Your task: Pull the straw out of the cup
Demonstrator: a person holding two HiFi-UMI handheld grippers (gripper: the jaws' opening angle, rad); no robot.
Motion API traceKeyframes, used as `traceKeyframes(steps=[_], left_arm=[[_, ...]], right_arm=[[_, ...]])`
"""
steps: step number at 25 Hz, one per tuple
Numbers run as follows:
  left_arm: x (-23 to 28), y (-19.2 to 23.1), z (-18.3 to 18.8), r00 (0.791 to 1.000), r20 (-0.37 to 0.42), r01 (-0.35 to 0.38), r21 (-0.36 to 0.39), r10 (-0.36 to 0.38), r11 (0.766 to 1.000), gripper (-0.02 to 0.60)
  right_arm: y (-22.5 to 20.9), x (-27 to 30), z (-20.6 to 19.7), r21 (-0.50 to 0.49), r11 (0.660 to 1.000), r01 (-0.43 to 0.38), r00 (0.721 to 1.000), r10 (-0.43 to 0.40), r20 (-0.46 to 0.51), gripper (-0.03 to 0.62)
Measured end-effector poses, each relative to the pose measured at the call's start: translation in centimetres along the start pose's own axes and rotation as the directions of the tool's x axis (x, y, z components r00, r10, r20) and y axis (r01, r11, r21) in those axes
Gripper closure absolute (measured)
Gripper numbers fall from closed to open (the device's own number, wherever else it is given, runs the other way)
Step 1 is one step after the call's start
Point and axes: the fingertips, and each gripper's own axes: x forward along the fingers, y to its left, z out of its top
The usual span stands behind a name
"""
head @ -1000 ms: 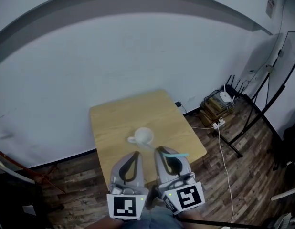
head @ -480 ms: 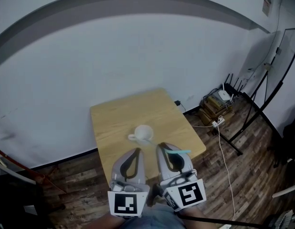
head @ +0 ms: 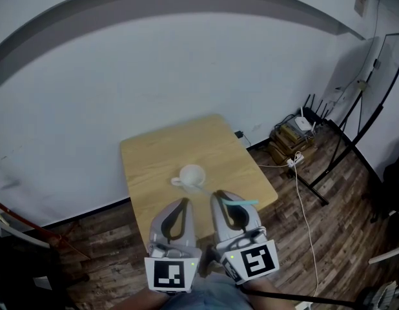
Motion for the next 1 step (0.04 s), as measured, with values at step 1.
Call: traceKeyframes(steps=[1], left_arm=[[0.02, -0.03, -0.02, 1.000, 0.001, -0.002, -0.004, 0.002, 1.000, 0.572]], right_arm=[[-0.05, -0.05, -0.06, -0.001, 1.000, 0.000, 1.000, 0.000, -0.001, 0.562]])
